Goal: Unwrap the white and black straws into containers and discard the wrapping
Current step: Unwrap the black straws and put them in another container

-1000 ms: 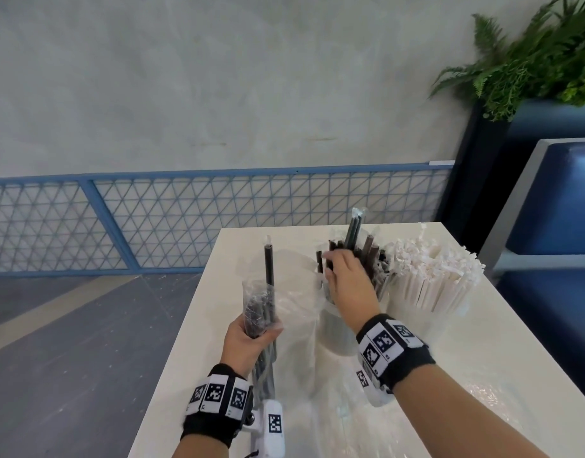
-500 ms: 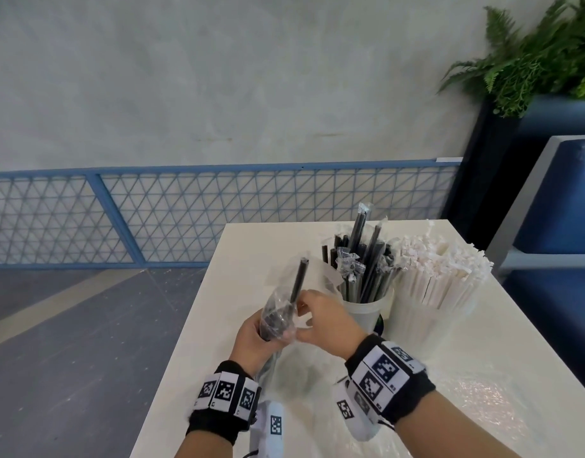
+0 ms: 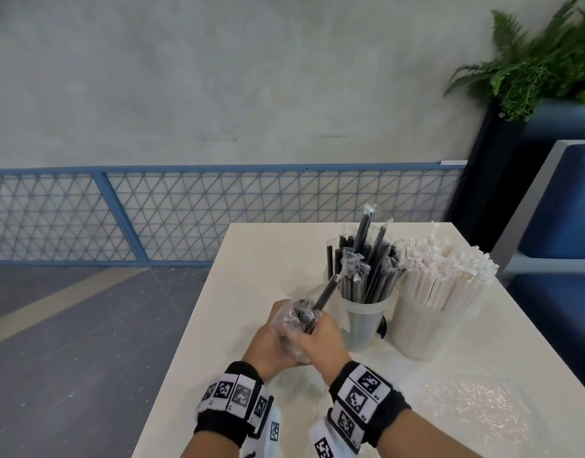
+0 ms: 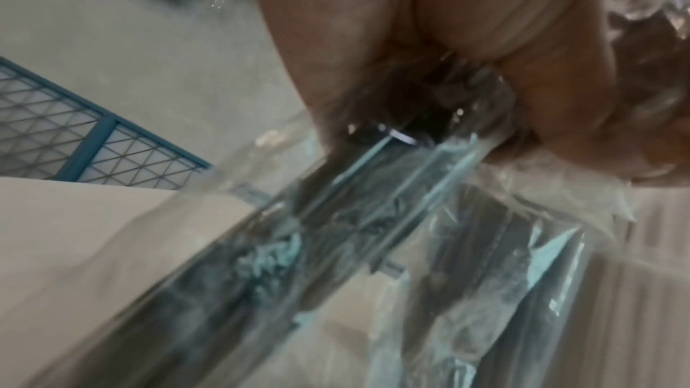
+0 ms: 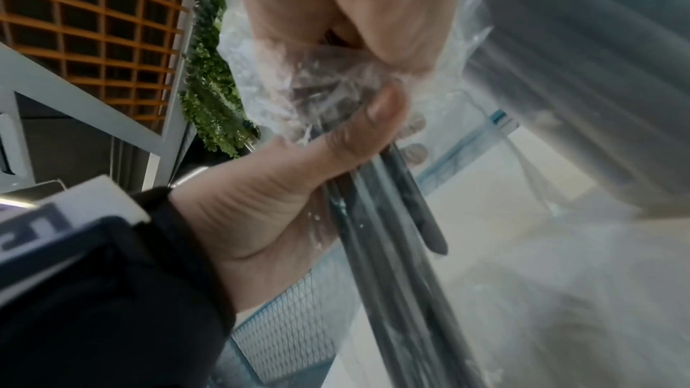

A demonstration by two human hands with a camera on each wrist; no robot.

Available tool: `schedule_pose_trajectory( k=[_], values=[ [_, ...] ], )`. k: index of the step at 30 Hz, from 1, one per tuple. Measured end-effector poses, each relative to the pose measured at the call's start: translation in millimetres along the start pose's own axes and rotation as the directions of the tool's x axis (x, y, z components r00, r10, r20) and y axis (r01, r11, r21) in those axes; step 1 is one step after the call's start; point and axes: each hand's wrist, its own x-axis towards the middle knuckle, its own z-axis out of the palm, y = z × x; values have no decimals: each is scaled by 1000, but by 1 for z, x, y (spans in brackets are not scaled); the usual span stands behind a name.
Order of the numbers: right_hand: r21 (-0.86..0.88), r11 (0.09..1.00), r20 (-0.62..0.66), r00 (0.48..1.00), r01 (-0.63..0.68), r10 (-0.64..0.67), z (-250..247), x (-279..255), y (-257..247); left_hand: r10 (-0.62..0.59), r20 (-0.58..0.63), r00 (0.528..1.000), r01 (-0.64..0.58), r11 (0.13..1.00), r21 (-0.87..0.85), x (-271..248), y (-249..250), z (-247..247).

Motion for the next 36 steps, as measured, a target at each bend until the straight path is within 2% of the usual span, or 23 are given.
schedule_pose_trajectory(
  k=[3, 5, 8, 10, 13, 14, 16, 21, 24, 26, 27, 28, 32, 36],
  values=[
    [183, 981, -35, 998, 56, -50, -10, 2, -17, -63, -20, 998, 62, 998, -23, -2, -4, -6],
    [272, 957, -95, 992, 103, -80, -18, 5, -31, -103, -40, 994, 100, 993, -69, -4, -6, -6],
    [384, 912, -115, 988, 144, -108, -29, 10, -47, -131, -62, 989, 126, 989, -84, -3, -8, -5],
    [404, 905, -71, 991, 133, -113, -34, 9, -53, -141, -66, 988, 137, 988, -69, -1, -7, -3],
    [373, 925, 75, 992, 65, -100, -35, 2, -56, -120, -75, 990, 113, 989, -98, 1, -1, 0],
    [350, 935, 73, 993, 58, -89, -35, 0, -56, -106, -71, 992, 97, 988, -118, 2, 1, 0],
    [320, 942, -21, 995, 100, -98, -38, -1, -57, -100, -74, 992, 91, 989, -115, 2, 4, 0],
    [343, 898, -223, 953, 274, -205, -58, 2, -84, -255, -100, 962, 226, 944, -240, 10, -4, -8],
    [372, 860, -349, 911, 348, -218, -71, 7, -104, -222, -131, 966, 212, 974, -84, 9, -8, -15],
    [355, 851, -407, 883, 387, -231, -81, 12, -113, -325, -209, 922, 281, 935, -217, 11, -14, -15],
    [319, 855, -432, 866, 408, -253, -86, 14, -117, -362, -265, 894, 283, 913, -294, 10, -14, -17],
    [269, 862, -455, 845, 431, -281, -91, 16, -120, -361, -294, 885, 255, 905, -341, 8, -13, -18],
    [111, 865, -535, 762, 490, -364, -100, 21, -131, -377, -398, 837, 224, 898, -380, 12, -13, -25],
    [109, 863, -532, 762, 493, -368, -95, 19, -130, -325, -443, 835, 180, 924, -338, 11, -9, -27]
  ],
)
